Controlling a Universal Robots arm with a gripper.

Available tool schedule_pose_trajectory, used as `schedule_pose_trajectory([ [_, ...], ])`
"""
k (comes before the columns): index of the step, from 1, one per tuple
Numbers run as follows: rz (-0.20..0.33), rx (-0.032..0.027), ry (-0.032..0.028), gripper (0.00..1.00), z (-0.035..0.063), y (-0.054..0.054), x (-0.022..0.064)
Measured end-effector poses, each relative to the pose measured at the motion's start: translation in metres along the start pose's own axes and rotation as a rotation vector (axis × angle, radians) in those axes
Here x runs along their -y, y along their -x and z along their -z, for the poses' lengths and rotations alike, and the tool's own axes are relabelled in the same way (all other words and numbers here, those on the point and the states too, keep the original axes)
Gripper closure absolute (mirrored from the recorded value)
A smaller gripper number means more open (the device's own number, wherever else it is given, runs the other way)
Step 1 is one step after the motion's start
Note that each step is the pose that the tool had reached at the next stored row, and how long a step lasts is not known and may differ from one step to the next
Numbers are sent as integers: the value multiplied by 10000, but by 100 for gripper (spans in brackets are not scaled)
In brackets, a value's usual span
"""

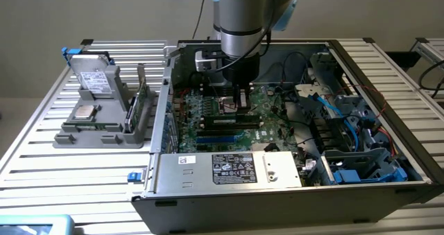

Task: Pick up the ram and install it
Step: 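Insert the ram into the slot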

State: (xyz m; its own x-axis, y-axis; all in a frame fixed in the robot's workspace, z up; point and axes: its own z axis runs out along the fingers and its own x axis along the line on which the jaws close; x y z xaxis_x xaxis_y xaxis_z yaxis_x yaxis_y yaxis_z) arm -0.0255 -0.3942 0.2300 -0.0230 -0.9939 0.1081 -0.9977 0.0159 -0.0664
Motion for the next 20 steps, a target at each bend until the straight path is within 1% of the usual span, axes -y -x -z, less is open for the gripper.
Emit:
schedule_pose_trajectory([
  [5, 1, 3, -11, 87, -9, 4, -1],
  [12, 61, 5, -62, 87, -13, 17, -2],
  [20, 134, 9, -75, 87, -15, 13, -5],
])
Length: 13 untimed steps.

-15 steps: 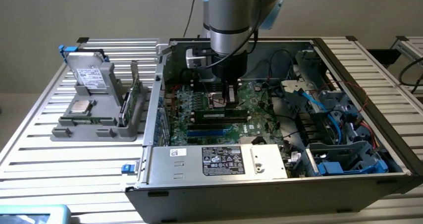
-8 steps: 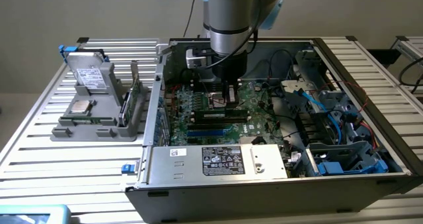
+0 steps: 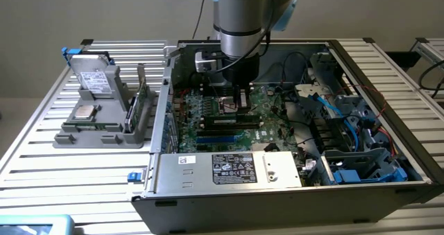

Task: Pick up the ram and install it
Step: 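Insert the ram into the slot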

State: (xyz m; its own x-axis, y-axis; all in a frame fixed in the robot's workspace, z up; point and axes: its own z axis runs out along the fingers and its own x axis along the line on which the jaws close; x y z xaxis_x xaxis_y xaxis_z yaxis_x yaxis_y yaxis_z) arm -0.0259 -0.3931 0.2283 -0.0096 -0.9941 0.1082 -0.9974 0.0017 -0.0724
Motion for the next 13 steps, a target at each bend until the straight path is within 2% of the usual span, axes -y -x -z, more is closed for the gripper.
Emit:
schedule_pose_trajectory([
  [13, 44, 1, -17, 87, -19, 2, -12],
])
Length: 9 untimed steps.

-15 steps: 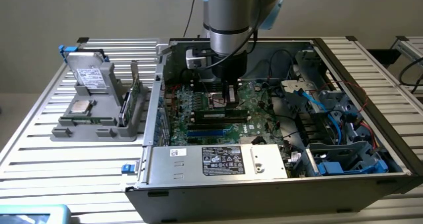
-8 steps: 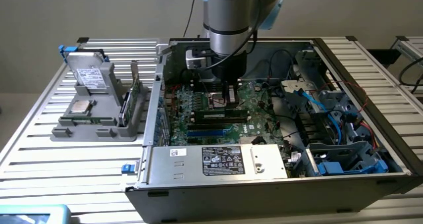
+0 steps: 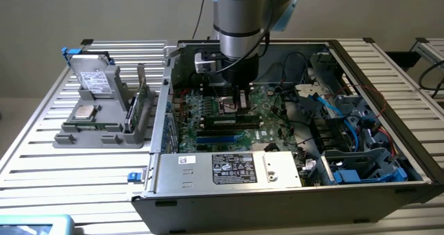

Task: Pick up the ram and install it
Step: 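Insert the ram into the slot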

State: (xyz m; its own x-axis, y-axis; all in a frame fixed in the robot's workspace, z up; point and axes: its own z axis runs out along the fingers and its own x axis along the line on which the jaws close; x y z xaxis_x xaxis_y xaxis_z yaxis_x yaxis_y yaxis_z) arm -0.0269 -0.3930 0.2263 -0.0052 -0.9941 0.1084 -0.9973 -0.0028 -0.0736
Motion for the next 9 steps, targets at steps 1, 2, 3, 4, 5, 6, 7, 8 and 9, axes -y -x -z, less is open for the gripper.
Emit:
schedule_pose_trajectory([
  [1, 0, 0, -1, 87, -4, 1, -1],
  [2, -1, 0, 0, 87, -8, 2, -2],
  [3, 0, -1, 0, 87, -12, 2, -2],
  [4, 0, -1, 0, 87, -16, 2, -2],
  [5, 0, -1, 0, 87, -20, 3, -2],
  [6, 0, -2, 0, 87, -23, 3, -3],
  [7, 0, -1, 0, 87, -27, 3, -3],
  [8, 1, -2, 1, 87, -28, 4, -3],
  [9, 1, -3, 1, 87, -28, 4, -3],
])
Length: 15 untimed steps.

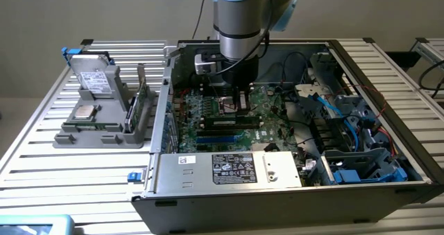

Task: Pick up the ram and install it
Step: 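Insert the ram into the slot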

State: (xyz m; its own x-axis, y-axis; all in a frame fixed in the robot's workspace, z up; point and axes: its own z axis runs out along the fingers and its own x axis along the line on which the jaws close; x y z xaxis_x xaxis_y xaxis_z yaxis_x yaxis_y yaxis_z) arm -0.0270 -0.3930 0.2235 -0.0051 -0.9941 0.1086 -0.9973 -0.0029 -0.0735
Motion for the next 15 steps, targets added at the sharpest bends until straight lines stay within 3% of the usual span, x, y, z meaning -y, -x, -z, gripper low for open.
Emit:
schedule_pose_trajectory([
  [9, 2, 2, 22, 79, 103, -12, 37],
  [11, 11, 2, 100, 79, 134, -22, 82],
  [15, 42, 3, 377, 79, 185, -42, 163],
])
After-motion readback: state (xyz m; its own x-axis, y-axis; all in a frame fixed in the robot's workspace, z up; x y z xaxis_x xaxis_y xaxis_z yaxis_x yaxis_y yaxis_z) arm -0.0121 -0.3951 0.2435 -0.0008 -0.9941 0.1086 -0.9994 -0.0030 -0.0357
